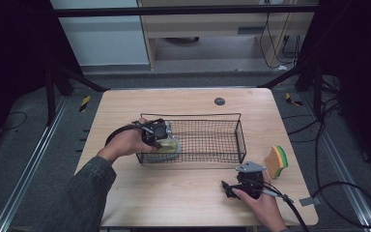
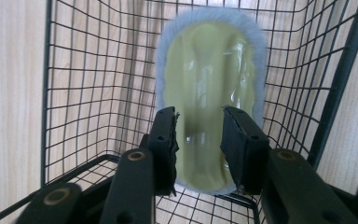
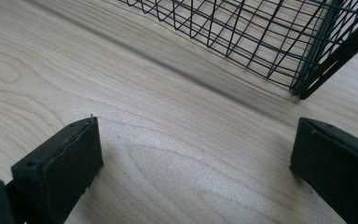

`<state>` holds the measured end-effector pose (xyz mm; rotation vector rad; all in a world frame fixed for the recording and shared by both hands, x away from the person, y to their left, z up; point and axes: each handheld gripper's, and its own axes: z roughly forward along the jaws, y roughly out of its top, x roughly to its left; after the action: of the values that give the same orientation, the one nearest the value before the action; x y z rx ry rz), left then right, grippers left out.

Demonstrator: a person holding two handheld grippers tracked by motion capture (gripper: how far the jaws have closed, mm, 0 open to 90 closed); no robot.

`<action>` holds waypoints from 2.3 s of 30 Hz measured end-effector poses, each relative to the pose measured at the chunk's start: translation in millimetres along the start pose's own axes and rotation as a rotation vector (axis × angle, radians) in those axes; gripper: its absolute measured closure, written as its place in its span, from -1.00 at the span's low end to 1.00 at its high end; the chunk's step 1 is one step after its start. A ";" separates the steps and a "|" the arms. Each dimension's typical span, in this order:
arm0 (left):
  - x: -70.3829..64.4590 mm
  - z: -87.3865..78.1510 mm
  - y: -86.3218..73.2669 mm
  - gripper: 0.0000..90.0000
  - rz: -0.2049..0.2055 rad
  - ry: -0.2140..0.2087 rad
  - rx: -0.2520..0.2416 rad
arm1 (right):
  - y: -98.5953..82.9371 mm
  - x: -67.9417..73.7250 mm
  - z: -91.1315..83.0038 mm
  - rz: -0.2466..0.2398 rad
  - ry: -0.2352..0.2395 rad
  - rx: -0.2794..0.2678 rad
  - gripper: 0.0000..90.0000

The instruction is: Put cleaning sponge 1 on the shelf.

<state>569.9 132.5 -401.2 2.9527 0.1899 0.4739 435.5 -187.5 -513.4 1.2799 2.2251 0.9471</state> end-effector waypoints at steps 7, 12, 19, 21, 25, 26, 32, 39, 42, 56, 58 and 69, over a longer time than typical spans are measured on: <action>0.5 -14.9 -3.2 0.38 -0.027 0.047 -0.051 | 0.0 0.0 -0.1 0.000 0.000 0.001 -0.95; -1.0 -24.0 -2.6 0.36 -0.028 0.080 -0.076 | 0.1 0.1 -0.1 0.001 0.000 0.001 -0.95; -3.3 -31.2 -1.9 0.34 -0.040 0.125 -0.097 | 0.0 -0.1 0.1 -0.001 0.000 -0.001 -0.95; -4.5 -34.4 -2.0 0.26 -0.056 0.152 -0.116 | 0.0 -0.1 0.0 -0.002 0.000 -0.001 -0.95; -10.6 -43.4 -2.9 0.09 -0.091 0.214 -0.165 | 0.1 0.1 0.0 0.002 0.001 -0.002 -0.95; -12.3 -44.9 -3.4 0.03 -0.108 0.217 -0.176 | 0.6 0.4 -0.5 0.004 0.001 0.004 -0.93; -19.9 -51.8 -10.2 -0.38 -0.186 0.236 -0.222 | 3.0 -0.7 -14.5 -0.029 -0.054 0.013 -0.80; -31.8 -59.2 -38.5 -0.77 -0.343 0.255 -0.298 | 0.6 -2.1 -52.1 -0.027 -0.102 -0.024 -0.57; -33.7 -59.5 -48.2 -0.79 -0.385 0.252 -0.302 | 0.4 -3.9 -61.1 -0.014 -0.119 -0.040 -0.52; -65.4 -48.2 -123.0 -0.86 -0.634 0.255 -0.388 | 24.7 -11.3 -102.9 0.022 -0.158 -0.078 -0.58; -72.1 -36.6 -134.6 -0.87 -0.668 0.233 -0.356 | 36.6 -19.8 -111.5 0.025 -0.164 -0.072 -0.66; -91.0 16.2 -156.0 -0.89 -0.684 0.209 -0.249 | 71.9 -71.1 -127.2 0.099 -0.183 -0.023 -0.65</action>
<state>473.5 270.2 -469.1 2.3819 1.0301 0.6330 433.3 -269.2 -373.0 1.4168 2.0231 0.8513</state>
